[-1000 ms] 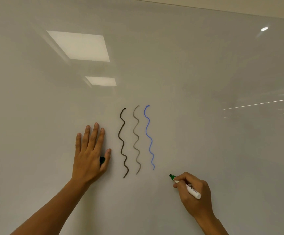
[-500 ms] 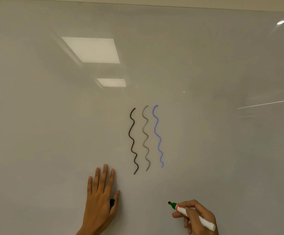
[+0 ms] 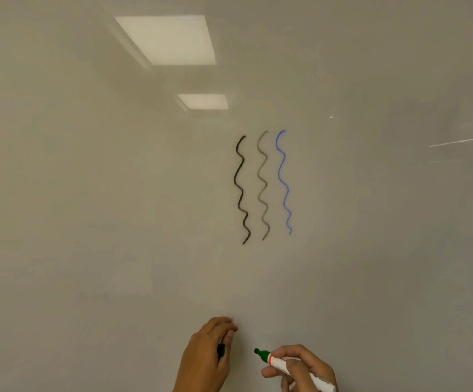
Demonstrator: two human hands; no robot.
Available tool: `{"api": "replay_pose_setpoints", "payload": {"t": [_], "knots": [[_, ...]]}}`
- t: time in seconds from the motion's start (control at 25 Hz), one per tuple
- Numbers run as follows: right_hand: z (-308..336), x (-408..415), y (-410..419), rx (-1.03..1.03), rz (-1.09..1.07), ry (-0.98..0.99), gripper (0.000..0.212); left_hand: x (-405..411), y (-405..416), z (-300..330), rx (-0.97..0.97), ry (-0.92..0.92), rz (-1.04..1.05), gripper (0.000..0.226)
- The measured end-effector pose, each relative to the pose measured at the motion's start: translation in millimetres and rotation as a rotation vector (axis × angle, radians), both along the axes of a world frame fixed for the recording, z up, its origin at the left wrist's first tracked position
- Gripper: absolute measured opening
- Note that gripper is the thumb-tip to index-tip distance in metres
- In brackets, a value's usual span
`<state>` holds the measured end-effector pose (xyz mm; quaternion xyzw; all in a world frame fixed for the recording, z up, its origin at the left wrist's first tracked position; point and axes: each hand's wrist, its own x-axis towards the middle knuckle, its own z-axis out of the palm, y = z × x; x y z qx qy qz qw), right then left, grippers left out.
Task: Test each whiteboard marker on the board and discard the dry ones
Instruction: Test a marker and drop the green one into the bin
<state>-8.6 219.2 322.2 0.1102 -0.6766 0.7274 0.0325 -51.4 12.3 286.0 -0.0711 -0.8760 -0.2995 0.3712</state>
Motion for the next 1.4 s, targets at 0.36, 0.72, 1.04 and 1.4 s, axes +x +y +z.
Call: {"api": "replay_pose_setpoints", "payload": {"t": [0.36, 0.72, 1.04, 1.4], "knots": [[-59.0, 28.4, 0.2, 0.003, 0.177, -0.069, 0.030, 67.6, 33.9, -43.6, 0.043, -0.388, -0.018, 0.015], [-96.8, 74.1, 14.8, 0.135, 0.195, -0.099, 0.018, 91.0, 43.8, -80.9, -0.048, -0.568, -0.204, 0.031], [-113.7, 91.2, 34.9, -0.006, -0.012, -0.320, 0.024, 97.3, 51.4, -99.4, 0.179, -0.717, -0.653, 0.045], [-141.5, 121.2, 66.8, -0.168, 0.089, -0.599, 0.037, 92.5, 69.3, -118.8, 0.294, -0.930, -0.907, 0.081]]}}
